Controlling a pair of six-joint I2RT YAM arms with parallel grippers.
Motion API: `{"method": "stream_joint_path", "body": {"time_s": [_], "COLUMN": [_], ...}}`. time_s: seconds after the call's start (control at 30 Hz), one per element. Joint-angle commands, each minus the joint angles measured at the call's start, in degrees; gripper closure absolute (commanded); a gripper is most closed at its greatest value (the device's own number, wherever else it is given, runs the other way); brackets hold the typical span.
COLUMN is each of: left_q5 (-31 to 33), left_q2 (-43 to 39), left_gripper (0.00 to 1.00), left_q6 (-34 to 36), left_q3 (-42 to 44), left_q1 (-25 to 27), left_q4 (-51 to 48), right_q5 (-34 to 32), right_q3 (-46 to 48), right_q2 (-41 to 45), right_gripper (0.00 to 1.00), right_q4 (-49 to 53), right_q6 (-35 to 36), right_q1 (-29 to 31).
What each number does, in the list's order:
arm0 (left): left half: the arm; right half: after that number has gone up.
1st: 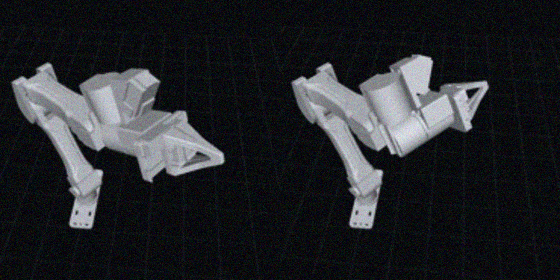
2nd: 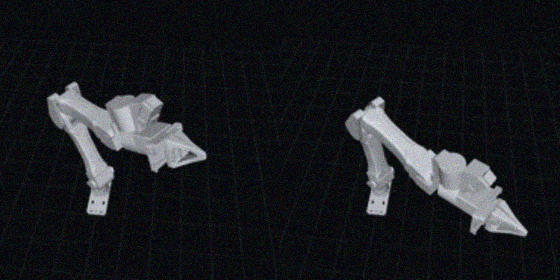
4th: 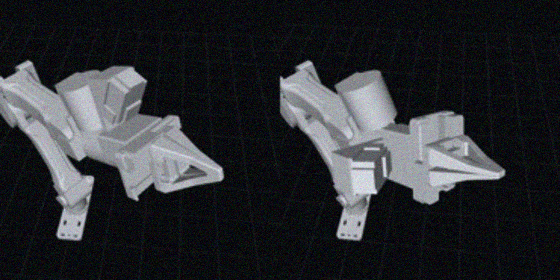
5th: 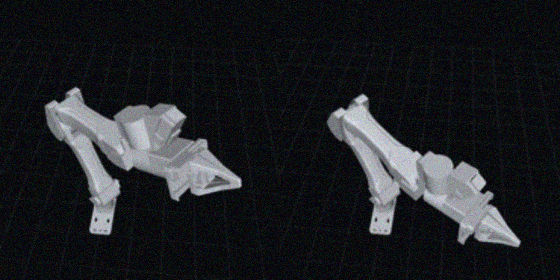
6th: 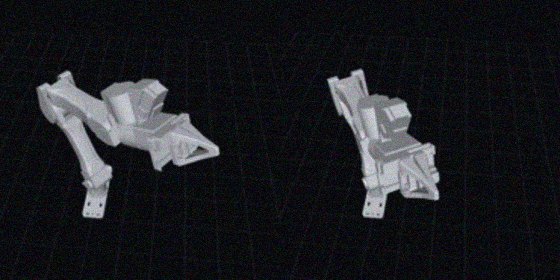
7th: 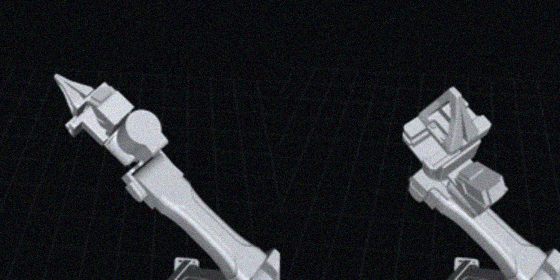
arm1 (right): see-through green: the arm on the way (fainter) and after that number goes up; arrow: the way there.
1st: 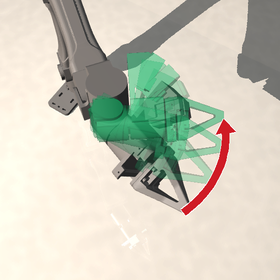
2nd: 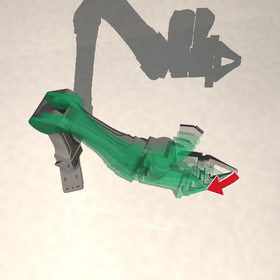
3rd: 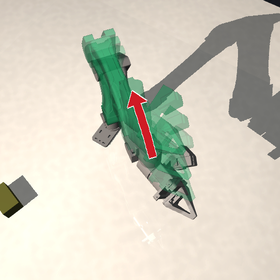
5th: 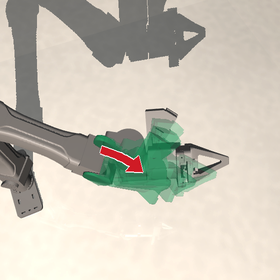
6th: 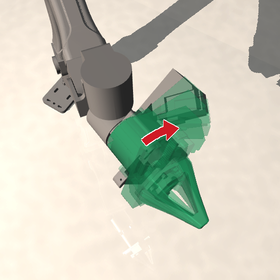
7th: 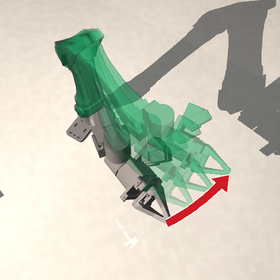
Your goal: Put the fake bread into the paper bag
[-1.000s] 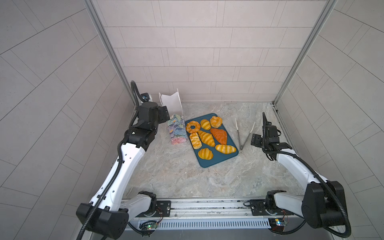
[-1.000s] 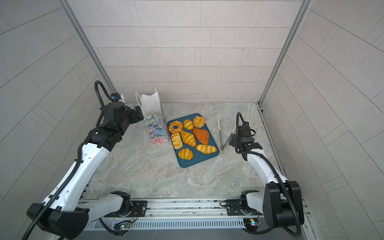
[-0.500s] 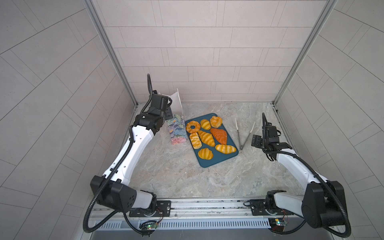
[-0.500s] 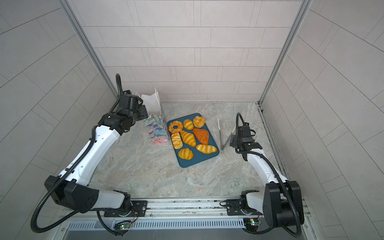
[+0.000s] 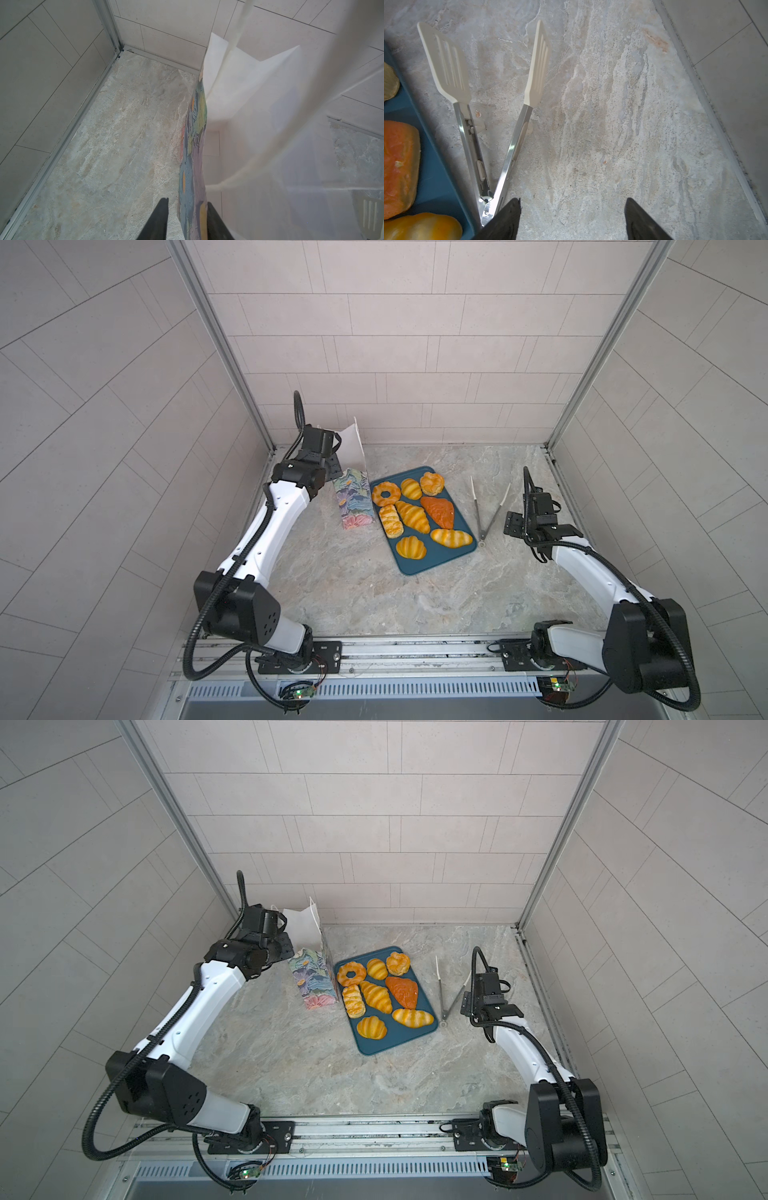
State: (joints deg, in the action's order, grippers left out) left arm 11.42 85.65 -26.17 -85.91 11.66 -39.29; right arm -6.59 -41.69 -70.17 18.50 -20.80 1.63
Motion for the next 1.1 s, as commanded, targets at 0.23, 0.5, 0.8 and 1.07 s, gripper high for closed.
{"method": "stream_joint_path", "body": {"time_s": [0.23, 0.5, 0.8, 1.07], "left_q5": [-2.68, -4.11, -3.63, -4.17], "left_q2": [-0.08, -1.62, -6.66, -10.74], "left_gripper": [0.95, 1.0, 1.0, 1.0], "left_q6": [-0.99, -0.9, -2.08, -5.67], "left_q3": [-1.28, -0.47, 4.71, 10.39], "left_q1": [-2.59, -4.35, -5.66, -6.11], "left_q4": [1.27, 0.91, 0.68, 1.94], "right_q5": [-0.92, -1.31, -1.5, -0.83], "right_q3": [-1.72, -3.79, -5.41, -7.36], "right_q2": [-2.29, -4.68, -5.84, -8.61], "right_gripper": [0.23, 0.24, 0.24, 0.24], "right_q4": [2.59, 3.72, 3.73, 3.69], "right_q6": [-2.07, -1.45, -1.09, -1.73], "right_q1": [1.35, 2.67, 3.81, 4.78]}}
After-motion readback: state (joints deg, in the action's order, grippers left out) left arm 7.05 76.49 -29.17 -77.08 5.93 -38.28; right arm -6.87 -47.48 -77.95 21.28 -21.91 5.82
